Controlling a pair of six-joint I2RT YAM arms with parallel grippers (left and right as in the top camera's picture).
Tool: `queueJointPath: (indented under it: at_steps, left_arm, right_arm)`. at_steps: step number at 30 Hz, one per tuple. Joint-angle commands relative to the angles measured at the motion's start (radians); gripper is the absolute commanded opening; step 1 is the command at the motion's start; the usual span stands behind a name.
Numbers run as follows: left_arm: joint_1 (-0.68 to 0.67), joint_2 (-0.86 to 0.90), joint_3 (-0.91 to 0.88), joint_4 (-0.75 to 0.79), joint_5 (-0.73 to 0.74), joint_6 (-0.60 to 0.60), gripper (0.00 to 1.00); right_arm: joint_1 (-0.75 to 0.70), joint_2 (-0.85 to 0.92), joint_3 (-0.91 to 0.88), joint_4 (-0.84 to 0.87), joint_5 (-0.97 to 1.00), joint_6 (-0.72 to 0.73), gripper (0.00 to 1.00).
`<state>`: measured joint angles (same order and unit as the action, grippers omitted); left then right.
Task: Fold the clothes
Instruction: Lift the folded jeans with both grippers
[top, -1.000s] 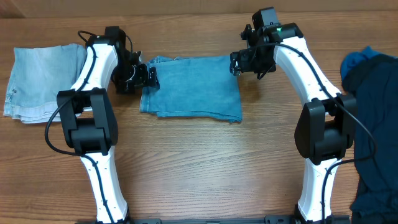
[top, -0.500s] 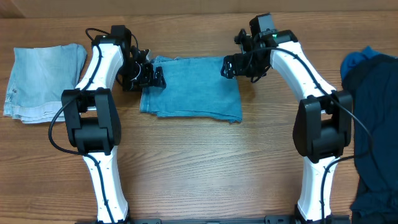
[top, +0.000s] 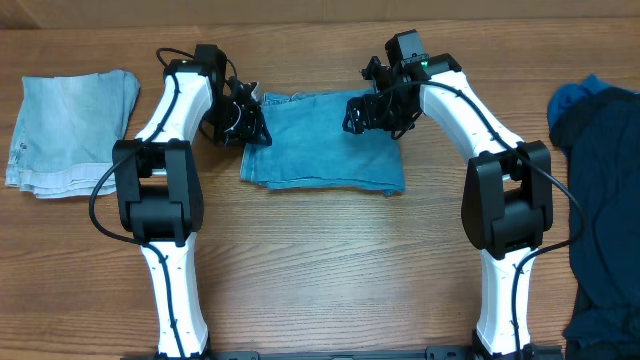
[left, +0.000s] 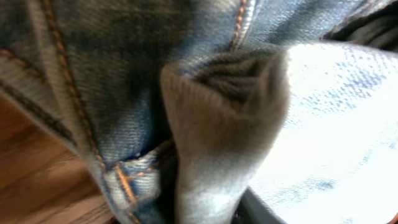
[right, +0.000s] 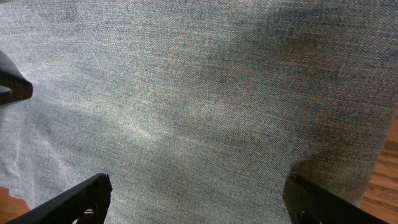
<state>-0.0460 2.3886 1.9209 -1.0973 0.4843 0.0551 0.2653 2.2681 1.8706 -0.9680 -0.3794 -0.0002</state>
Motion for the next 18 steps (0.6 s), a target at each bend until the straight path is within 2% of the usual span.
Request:
queueJointPath:
  at_steps: [1,4,8,10,13,16,17,18]
  left_arm:
    - [-0.02,0.047,-0.028,-0.003,0.007,0.005,0.05]
    - [-0.019,0.046,-0.025,0.002,0.007,0.005,0.04]
    - [-0.011,0.038,0.051,-0.049,0.007,-0.01,0.04]
    - [-0.011,0.018,0.148,-0.105,-0.006,-0.011,0.04]
    - [-0.021,0.005,0.249,-0.138,-0.119,-0.064,0.04]
    - [-0.042,0.005,0.269,-0.14,-0.223,-0.099,0.04]
    - [-0.055,0.005,0.267,-0.14,-0.262,-0.104,0.04]
    - [-0.068,0.005,0.267,-0.14,-0.285,-0.104,0.04]
  right_arm:
    - [-0.003,0.0,-0.002,0.01,-0.027,-0.007,0.92]
    - [-0.004,0.0,-0.002,0.012,-0.025,-0.008,0.92]
    - [-0.013,-0.012,0.021,0.013,-0.002,-0.009,0.77]
    - [-0.039,-0.06,0.06,0.005,-0.004,-0.008,0.76]
    - [-0.057,-0.093,0.061,-0.018,-0.004,-0.021,0.77]
    - [-0.048,-0.077,0.021,-0.039,-0.004,-0.061,0.76]
    - [-0.038,-0.069,-0.015,-0.01,-0.004,-0.08,0.72]
    - [-0.031,-0.058,-0.031,0.009,0.007,-0.1,0.62]
